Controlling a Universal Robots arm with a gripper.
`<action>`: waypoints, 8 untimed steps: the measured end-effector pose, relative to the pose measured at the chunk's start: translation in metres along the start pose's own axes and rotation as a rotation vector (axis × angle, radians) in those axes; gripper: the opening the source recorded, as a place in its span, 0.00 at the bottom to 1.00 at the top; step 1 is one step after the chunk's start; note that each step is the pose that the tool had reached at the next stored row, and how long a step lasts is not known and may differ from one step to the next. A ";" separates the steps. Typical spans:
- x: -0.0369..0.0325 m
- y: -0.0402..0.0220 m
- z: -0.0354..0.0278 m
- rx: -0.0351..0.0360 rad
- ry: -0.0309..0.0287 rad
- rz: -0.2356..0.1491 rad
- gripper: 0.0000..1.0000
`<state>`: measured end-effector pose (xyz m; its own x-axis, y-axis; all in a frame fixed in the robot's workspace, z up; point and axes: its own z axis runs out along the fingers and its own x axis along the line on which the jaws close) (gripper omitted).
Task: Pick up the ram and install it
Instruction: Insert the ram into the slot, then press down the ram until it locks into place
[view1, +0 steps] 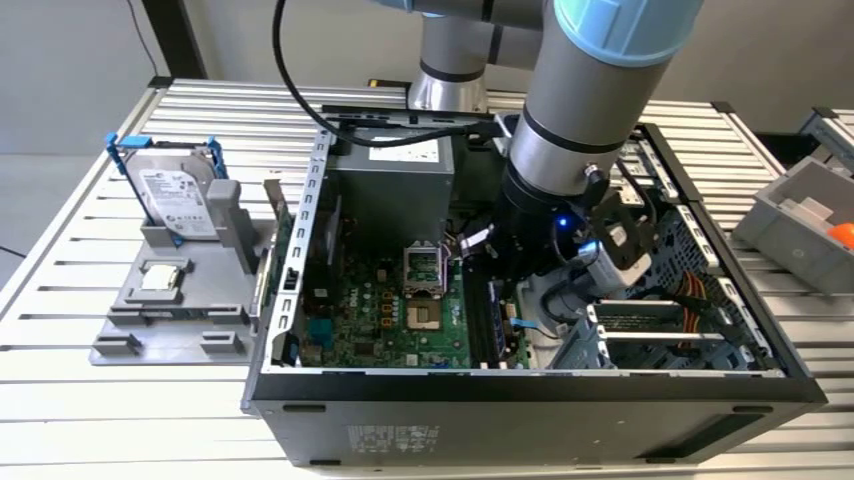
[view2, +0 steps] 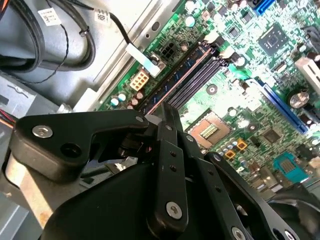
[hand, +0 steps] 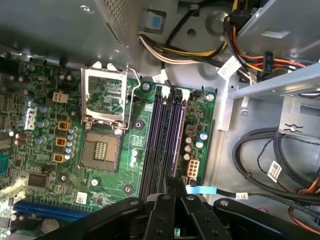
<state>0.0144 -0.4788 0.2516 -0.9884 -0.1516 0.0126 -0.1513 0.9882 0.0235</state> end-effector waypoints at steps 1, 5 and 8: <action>0.0000 0.0000 0.0000 0.0001 0.0003 -0.011 0.00; 0.0001 0.0001 -0.0001 0.0008 0.0014 -0.055 0.00; 0.0000 0.0001 0.0000 0.0011 0.0020 -0.086 0.00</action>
<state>0.0144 -0.4787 0.2516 -0.9716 -0.2361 0.0126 -0.2358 0.9715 0.0235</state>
